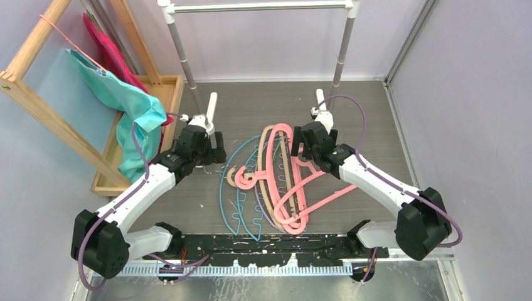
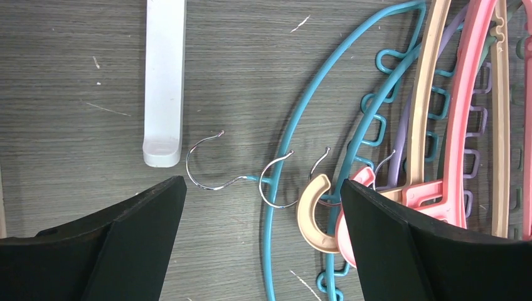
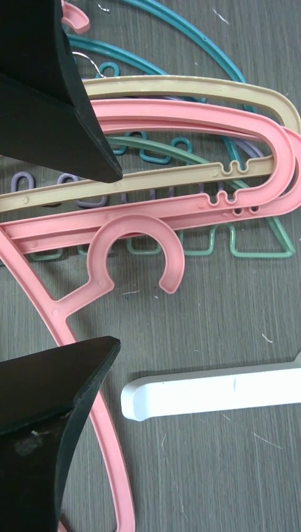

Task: Organize the hangers

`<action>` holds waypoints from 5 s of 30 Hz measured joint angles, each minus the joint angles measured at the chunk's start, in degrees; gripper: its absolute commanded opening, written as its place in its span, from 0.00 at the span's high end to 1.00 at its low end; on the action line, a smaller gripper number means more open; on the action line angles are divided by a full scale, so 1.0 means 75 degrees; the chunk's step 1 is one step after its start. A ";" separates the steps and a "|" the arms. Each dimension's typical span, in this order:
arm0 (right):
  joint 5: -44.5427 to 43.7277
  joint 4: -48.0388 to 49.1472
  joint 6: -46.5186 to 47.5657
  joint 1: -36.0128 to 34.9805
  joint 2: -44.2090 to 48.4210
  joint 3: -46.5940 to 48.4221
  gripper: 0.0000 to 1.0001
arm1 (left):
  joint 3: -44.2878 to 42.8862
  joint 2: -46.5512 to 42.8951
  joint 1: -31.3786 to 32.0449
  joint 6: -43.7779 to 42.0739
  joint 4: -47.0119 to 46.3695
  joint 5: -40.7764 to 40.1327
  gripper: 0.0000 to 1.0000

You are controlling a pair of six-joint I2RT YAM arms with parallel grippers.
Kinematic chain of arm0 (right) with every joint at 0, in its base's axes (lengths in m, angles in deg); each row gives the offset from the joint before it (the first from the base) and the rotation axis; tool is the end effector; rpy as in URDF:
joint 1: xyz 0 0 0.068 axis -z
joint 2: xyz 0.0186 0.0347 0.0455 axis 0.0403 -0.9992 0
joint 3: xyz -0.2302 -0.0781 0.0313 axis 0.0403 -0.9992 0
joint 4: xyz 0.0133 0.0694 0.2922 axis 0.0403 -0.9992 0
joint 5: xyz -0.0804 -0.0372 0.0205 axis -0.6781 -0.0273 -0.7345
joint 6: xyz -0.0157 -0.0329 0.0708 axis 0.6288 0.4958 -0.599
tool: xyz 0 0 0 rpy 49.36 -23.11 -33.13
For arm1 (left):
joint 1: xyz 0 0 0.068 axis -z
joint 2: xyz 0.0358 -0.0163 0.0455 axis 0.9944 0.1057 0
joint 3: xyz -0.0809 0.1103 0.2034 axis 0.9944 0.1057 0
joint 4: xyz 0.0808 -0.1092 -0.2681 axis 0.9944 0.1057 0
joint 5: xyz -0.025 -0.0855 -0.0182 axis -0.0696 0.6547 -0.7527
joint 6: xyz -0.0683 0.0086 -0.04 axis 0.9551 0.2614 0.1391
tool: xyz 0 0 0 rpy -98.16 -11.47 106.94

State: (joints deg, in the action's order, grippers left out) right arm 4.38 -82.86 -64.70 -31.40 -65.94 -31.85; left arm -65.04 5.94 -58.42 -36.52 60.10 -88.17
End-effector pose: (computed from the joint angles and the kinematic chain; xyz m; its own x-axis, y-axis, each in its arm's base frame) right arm 0.2983 0.1660 0.1896 -0.6296 0.0889 -0.7719 0.0284 0.9954 0.0915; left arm 0.2927 -0.1261 0.1959 -0.6772 -0.1294 -0.7243 0.0243 0.9799 -0.1978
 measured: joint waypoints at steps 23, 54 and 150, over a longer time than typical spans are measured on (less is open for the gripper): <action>-0.0087 0.0717 0.0119 0.0000 0.0976 -0.0941 0.33 | 0.0003 -0.0108 0.0003 -0.0184 0.0131 -0.0131 0.02; -0.0414 -0.0289 -0.4022 -0.0326 0.1288 -0.2620 0.37 | 0.0047 0.0175 0.2060 -0.0204 0.0172 -0.0455 0.02; 0.0901 0.2771 -0.3990 -0.1798 0.0761 -0.0175 0.42 | 0.0122 0.0833 0.5126 0.1075 -0.2127 -0.0941 1.00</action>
State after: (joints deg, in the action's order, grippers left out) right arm 11.13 -62.08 -94.62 -44.89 -60.24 -33.17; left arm -64.12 12.19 -19.97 -28.45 44.14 -95.23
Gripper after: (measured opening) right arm 0.379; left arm 0.082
